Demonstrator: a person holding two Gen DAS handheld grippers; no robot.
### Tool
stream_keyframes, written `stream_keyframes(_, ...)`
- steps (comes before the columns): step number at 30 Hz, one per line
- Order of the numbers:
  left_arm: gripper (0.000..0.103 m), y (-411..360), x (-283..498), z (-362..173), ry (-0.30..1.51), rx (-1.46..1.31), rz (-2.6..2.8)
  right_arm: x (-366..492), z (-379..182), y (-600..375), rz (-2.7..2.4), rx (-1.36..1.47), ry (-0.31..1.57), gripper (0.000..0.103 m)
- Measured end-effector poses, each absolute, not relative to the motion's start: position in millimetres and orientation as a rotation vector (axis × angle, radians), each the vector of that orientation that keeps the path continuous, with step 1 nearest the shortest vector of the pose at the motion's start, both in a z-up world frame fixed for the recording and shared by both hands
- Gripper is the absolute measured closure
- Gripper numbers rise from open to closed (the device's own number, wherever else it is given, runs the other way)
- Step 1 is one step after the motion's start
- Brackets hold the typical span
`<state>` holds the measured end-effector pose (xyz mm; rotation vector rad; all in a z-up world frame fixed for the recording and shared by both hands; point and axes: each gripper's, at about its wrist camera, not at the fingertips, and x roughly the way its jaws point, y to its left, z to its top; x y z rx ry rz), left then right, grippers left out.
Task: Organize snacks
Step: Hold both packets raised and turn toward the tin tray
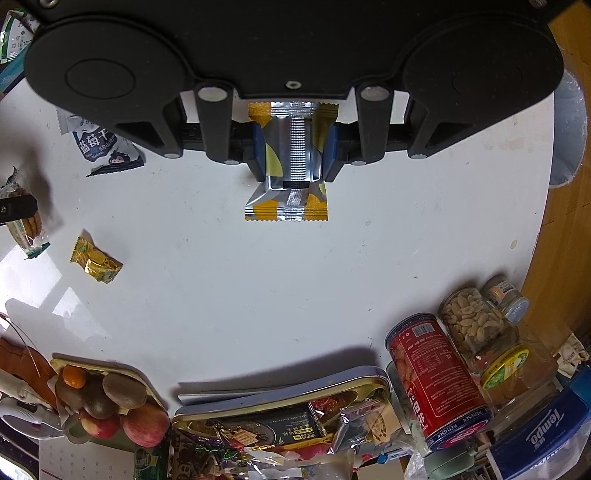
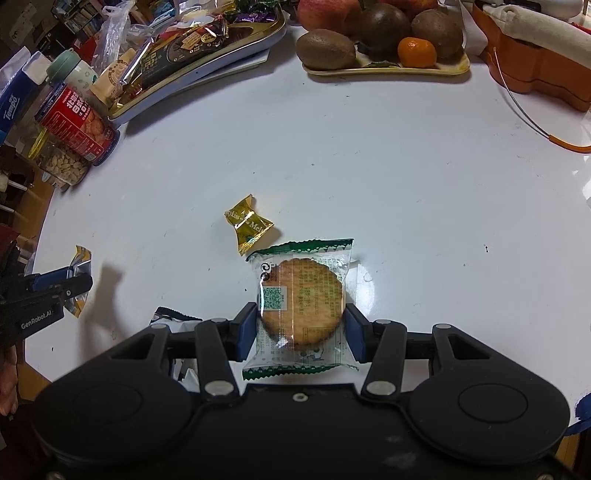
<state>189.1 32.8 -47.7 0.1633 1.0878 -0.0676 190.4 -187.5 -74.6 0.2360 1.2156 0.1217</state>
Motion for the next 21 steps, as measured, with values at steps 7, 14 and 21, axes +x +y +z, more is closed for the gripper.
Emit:
stream_keyframes(7, 0.064, 37.8, 185.5, -46.4, 1.083, 0.107, -0.026, 189.0, -74.7, -191.5, 0.112, 0.254, 1.206, 0.051)
stream_keyframes(14, 0.064, 53.2, 182.3, -43.6, 1.094, -0.057, -0.03, 187.2, -72.7, -194.0, 0.098, 0.271, 1.188, 0.051)
stream_keyframes(21, 0.064, 51.2, 176.0, -44.4, 1.099, -0.096, -0.046, 183.6, -72.4, -194.3, 0.098, 0.284, 1.183, 0.051)
